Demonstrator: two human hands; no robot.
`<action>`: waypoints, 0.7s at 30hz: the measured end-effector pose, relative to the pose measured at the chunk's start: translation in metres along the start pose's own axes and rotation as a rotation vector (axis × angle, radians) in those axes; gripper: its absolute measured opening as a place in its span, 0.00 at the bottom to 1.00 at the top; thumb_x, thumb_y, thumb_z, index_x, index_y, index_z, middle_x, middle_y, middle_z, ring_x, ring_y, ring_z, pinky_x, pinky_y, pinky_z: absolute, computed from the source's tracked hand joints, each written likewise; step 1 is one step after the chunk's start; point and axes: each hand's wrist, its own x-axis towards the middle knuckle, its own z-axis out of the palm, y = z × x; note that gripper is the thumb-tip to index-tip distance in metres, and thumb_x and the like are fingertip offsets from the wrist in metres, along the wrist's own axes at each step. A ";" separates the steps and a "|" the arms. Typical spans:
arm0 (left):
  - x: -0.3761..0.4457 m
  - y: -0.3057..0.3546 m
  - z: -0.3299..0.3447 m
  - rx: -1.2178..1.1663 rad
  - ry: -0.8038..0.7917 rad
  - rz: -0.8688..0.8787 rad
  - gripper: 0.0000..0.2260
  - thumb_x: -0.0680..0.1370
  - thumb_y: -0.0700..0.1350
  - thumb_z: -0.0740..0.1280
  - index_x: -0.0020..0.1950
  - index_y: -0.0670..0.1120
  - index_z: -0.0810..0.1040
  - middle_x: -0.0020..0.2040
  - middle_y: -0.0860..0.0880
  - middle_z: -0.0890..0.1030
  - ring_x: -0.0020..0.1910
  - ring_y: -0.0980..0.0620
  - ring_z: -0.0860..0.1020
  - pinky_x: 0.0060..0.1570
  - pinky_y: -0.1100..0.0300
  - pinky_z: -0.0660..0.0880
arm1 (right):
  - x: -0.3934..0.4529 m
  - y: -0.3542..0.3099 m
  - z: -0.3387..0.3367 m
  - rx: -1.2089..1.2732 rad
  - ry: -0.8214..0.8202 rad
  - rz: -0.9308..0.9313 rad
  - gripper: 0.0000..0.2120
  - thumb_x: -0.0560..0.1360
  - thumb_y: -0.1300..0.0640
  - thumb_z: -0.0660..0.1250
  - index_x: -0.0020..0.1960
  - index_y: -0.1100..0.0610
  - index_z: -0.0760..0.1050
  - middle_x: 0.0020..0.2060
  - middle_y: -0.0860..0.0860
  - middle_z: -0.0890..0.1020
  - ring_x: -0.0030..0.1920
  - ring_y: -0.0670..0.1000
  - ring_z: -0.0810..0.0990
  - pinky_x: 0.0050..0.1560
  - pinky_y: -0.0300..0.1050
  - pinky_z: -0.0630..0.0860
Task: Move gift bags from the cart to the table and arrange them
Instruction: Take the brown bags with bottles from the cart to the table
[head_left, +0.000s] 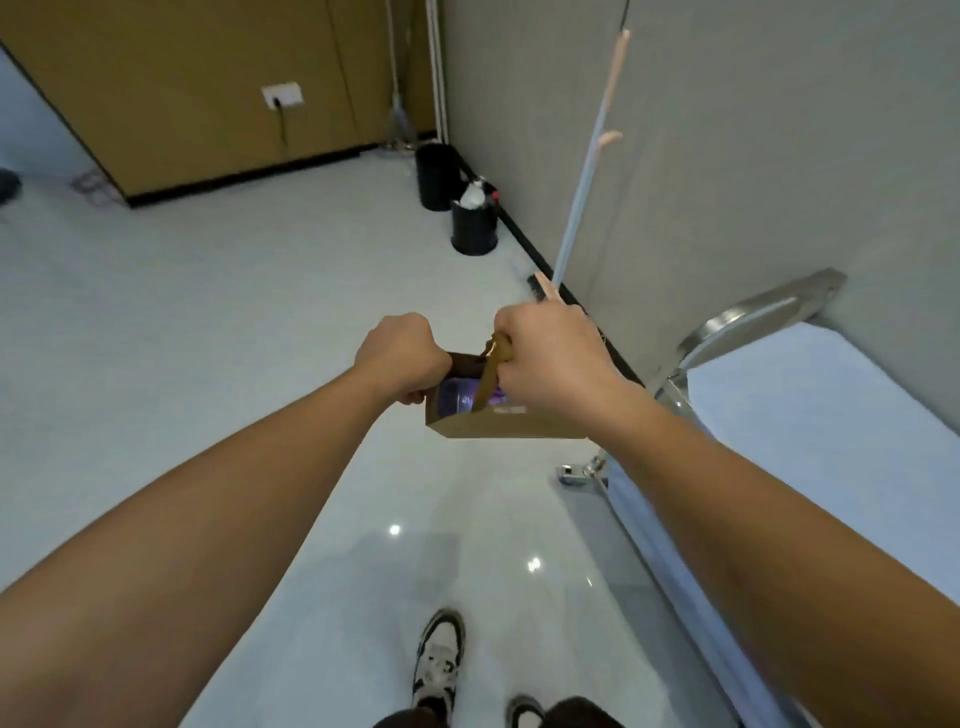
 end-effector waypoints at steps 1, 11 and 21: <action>-0.016 -0.006 -0.017 -0.004 0.055 -0.022 0.05 0.75 0.39 0.64 0.43 0.41 0.80 0.34 0.42 0.83 0.30 0.46 0.84 0.38 0.51 0.85 | -0.002 -0.013 -0.013 -0.045 0.009 -0.086 0.13 0.71 0.61 0.65 0.34 0.51 0.63 0.31 0.50 0.70 0.37 0.57 0.73 0.36 0.47 0.70; -0.219 -0.112 -0.078 -0.199 0.477 -0.454 0.05 0.74 0.37 0.65 0.43 0.41 0.80 0.33 0.43 0.83 0.28 0.47 0.84 0.37 0.51 0.85 | -0.064 -0.160 -0.059 -0.070 0.119 -0.716 0.03 0.70 0.61 0.66 0.42 0.54 0.74 0.33 0.50 0.75 0.40 0.56 0.76 0.38 0.48 0.74; -0.524 -0.245 0.005 -0.335 0.731 -0.974 0.05 0.72 0.39 0.64 0.41 0.42 0.80 0.35 0.44 0.82 0.30 0.46 0.84 0.35 0.50 0.84 | -0.275 -0.344 -0.004 0.102 -0.164 -1.199 0.06 0.69 0.64 0.64 0.39 0.53 0.75 0.34 0.48 0.75 0.40 0.55 0.76 0.33 0.43 0.68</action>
